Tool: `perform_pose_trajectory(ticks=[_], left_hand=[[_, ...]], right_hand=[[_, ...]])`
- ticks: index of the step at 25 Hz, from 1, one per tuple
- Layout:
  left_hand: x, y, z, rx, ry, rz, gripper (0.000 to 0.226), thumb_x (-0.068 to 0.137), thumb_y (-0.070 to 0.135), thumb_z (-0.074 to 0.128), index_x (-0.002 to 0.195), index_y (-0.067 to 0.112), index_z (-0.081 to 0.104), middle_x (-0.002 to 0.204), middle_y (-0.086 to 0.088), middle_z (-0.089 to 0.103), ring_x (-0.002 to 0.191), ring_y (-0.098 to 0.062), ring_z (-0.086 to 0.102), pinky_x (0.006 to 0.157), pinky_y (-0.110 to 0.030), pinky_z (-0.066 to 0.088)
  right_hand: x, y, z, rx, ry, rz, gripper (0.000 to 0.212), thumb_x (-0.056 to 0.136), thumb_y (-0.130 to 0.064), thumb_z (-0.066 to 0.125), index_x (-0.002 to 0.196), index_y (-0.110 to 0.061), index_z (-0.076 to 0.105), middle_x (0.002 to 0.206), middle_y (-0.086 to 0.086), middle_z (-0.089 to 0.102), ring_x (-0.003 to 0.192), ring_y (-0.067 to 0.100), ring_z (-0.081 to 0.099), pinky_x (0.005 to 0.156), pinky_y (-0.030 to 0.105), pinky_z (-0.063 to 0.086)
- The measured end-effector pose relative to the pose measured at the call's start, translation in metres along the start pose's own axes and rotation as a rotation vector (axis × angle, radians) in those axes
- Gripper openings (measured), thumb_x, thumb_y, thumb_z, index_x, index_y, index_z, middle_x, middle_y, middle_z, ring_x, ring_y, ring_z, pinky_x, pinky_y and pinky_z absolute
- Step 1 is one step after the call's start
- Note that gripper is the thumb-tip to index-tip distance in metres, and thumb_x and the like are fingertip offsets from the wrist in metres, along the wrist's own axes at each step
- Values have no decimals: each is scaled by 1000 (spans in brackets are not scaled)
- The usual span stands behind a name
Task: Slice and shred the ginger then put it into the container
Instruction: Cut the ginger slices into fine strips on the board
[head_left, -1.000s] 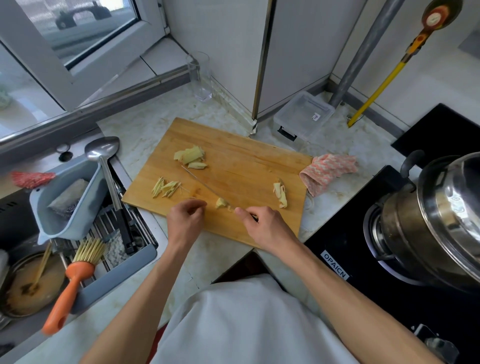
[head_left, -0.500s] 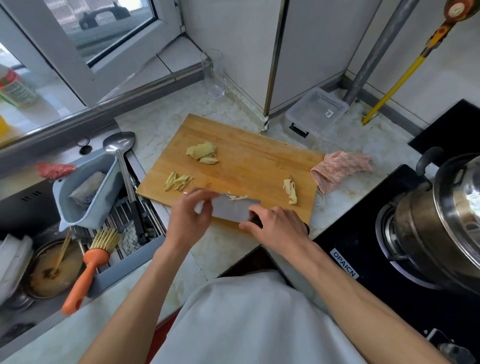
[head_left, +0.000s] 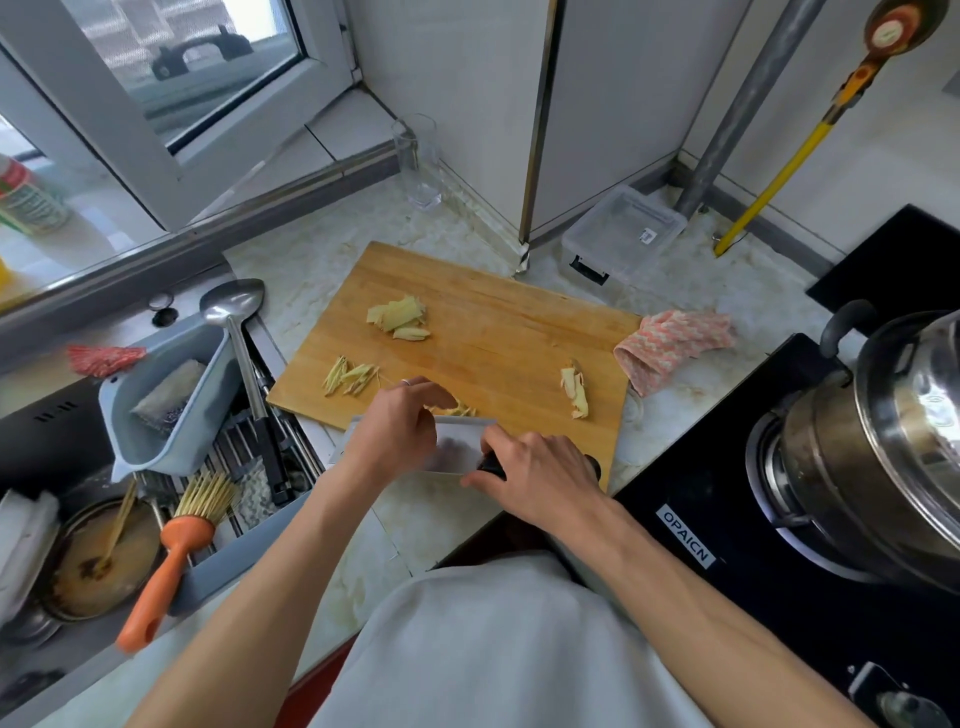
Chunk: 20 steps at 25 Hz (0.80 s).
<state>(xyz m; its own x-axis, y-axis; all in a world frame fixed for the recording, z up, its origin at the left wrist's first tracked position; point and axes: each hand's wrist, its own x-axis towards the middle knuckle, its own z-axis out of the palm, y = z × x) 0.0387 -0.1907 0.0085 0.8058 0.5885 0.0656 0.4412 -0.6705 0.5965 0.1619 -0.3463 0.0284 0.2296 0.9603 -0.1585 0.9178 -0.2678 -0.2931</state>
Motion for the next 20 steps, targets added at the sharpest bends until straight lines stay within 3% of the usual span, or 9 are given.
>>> perform_pose_trajectory(ticks=[2,5,7,10,12,14,16,20], left_hand=[[-1,1,2,-15,-92,54,48,70,-19,42,95,5,76,98,-12,72,91,-30,68,79,-37,56],[6,-2,0,54,-134,5,48,77,-13,47,110,8,74,117,-11,70,109,-30,65,92,-37,53],[9,0,-11,23,46,-60,48,80,-13,47,115,8,73,123,-9,68,114,-25,63,98,-32,50],[6,8,-34,-148,419,-122,36,84,-10,53,105,8,76,108,-2,69,97,-7,60,87,-10,43],[2,3,-34,-171,497,-141,30,84,-8,56,100,7,77,102,-2,70,89,-2,56,82,-7,43],[-1,-6,-21,-137,392,-174,30,86,-6,57,104,9,75,106,-3,70,91,-8,60,86,-23,51],[-1,-10,-4,-60,176,-98,33,88,-7,57,109,12,74,116,-5,68,102,-19,63,91,-39,54],[16,-5,29,223,-200,256,37,92,5,58,123,22,69,136,-6,59,124,-24,56,97,-42,52]], right_hand=[[0,2,0,-15,16,-7,49,96,-62,51,113,-16,50,84,7,70,77,32,68,61,36,41],[-1,-1,1,6,29,-8,49,96,-62,50,112,-16,50,81,7,70,74,33,67,59,36,41],[-3,-2,-1,103,12,62,46,96,-62,51,113,-19,52,78,0,66,66,26,63,55,33,41],[-2,5,-1,491,3,283,36,96,-57,54,104,-22,55,65,-8,55,45,8,44,44,29,30],[2,14,1,692,55,387,36,97,-55,52,98,-20,56,62,-2,56,42,10,42,45,30,31],[5,21,3,768,101,460,36,99,-54,49,97,-19,57,72,8,66,55,20,55,50,32,39],[6,25,4,802,133,523,36,100,-54,48,97,-20,57,75,8,69,59,20,59,55,32,43],[11,29,6,895,160,612,36,99,-55,48,94,-21,57,64,-2,64,51,8,53,58,31,44]])
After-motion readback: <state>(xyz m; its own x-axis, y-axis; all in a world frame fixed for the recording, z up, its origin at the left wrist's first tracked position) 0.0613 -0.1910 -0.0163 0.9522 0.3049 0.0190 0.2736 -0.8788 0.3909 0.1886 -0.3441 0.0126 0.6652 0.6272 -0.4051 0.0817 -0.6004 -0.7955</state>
